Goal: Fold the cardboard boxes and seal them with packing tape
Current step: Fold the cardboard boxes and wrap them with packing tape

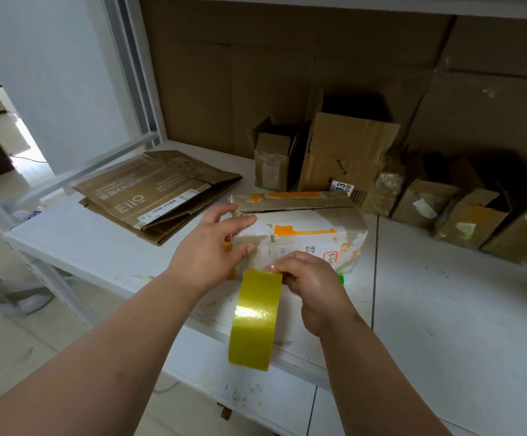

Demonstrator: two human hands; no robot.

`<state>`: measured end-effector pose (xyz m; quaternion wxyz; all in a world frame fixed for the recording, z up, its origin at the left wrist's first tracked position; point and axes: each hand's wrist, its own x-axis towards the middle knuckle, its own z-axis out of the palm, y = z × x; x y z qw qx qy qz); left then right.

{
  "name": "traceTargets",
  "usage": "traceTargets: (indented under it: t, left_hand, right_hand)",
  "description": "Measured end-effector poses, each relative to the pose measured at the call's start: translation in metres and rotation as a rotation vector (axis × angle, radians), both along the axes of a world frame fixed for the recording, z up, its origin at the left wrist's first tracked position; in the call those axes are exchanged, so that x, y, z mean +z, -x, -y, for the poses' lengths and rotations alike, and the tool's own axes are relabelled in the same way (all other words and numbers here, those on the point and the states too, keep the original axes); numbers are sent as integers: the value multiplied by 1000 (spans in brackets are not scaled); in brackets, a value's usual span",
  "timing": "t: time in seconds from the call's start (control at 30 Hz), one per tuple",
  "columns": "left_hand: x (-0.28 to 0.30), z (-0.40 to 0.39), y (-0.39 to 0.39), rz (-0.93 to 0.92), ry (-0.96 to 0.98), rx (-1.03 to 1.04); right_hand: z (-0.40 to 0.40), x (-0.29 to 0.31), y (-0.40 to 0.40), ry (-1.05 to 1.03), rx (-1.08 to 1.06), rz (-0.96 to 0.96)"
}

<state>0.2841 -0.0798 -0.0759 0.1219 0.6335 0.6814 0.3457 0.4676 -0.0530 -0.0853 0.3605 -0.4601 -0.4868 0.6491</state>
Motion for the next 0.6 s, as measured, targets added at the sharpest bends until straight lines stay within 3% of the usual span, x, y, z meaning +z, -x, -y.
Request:
traceTargets:
  t: [0.27,0.47,0.6]
  left_hand:
    - [-4,2,19,45,46,-191]
    - [-11,1,17,-147,-65,-112]
    - [-16,2,16,-147,-64,-97]
  right_hand:
    - [0,-6,-4,107,-48,-90]
    - [3,-3,1,101,-43,-106]
    - [2,-2,4,105,-68,-115]
